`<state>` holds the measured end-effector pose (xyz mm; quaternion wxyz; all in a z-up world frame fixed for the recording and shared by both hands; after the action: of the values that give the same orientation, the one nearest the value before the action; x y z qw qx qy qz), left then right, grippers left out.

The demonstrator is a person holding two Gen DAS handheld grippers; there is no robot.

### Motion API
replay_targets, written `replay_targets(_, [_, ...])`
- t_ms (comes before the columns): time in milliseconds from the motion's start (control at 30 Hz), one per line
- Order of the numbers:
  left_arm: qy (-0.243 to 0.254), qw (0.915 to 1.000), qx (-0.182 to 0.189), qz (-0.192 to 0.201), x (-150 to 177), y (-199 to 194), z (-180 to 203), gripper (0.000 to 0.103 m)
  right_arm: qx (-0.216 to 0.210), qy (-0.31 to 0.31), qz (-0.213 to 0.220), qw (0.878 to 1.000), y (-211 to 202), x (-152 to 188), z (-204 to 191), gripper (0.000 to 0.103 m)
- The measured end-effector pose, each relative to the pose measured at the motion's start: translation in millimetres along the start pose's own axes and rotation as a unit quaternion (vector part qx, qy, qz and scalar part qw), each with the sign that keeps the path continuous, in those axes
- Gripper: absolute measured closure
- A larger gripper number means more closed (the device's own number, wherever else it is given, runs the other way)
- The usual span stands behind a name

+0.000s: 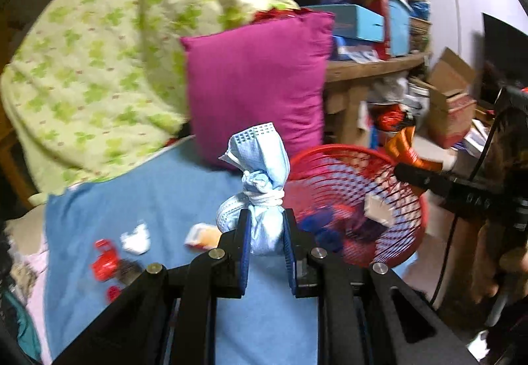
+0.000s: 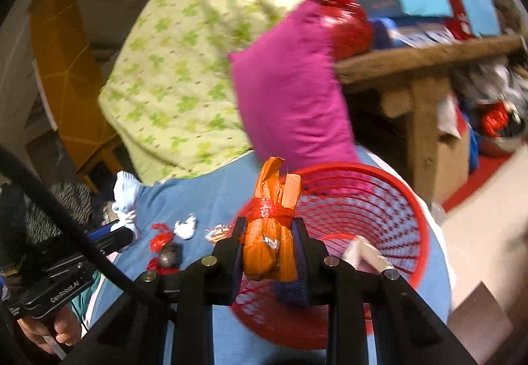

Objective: Collect trash
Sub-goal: 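Carry the orange plastic with the right tool while the left tool carries the mask into the red basket, then open both tools and move them back over the remaining trash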

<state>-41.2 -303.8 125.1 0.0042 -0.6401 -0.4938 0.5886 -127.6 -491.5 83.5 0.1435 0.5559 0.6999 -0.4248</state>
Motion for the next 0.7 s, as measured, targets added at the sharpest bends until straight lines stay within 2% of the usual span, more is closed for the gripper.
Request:
replay_targets(167, [0.012, 0.9982, 0.058, -0.005, -23, 36, 32, 0.081, 0.009, 0.046, -0.003, 0.999, -3, -7, 37, 0.073])
replay_targets(267, [0.013, 0.9970, 0.075, -0.015, -28, 56, 46, 0.077, 0.010, 0.063, -0.005, 0.998, -1, -7, 50, 0.072])
replay_targets(300, [0.013, 0.9968, 0.076, -0.018, -29, 60, 48, 0.069, 0.008, 0.071, -0.005, 0.997, -1, -7, 54, 0.072])
replay_targets(333, [0.012, 0.9968, 0.077, -0.021, -28, 64, 51, 0.057, 0.002, 0.080, -0.008, 0.997, -1, -6, 58, 0.072])
replay_targets(400, [0.006, 0.9972, 0.072, -0.018, -26, 64, 50, 0.044, -0.007, 0.093, -0.016, 0.996, 1, -6, 63, 0.070])
replay_targets(433, [0.005, 0.9973, 0.071, -0.016, -24, 63, 49, 0.044, -0.007, 0.094, -0.017, 0.995, 2, -6, 62, 0.068])
replay_targets(467, [0.004, 0.9974, 0.070, -0.016, -21, 62, 47, 0.044, -0.007, 0.093, -0.016, 0.995, 2, -5, 62, 0.059])
replay_targets(500, [0.000, 0.9975, 0.068, -0.017, -18, 60, 42, 0.044, -0.009, 0.093, -0.015, 0.995, 1, -5, 60, 0.041])
replay_targets(533, [-0.005, 0.9977, 0.065, -0.017, -14, 58, 37, 0.044, -0.015, 0.093, -0.010, 0.996, 0, -5, 57, 0.037])
replay_targets(700, [-0.041, 0.9983, 0.036, -0.020, 22, 38, -3, 0.043, -0.035, 0.060, 0.030, 0.997, -14, -5, 31, 0.037])
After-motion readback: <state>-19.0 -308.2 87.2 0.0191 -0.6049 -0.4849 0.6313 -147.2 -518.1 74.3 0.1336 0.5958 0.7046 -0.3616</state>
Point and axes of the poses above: each gripper's, at about its wrist camera, not at the fingertips, and y roughly the way its jaws point, z to its right, x to its underside, the point moved 4 cm from there along y, roughly the way its jaws point, and after that the axes turned 13 degrees about y, right-handed, at the moved point
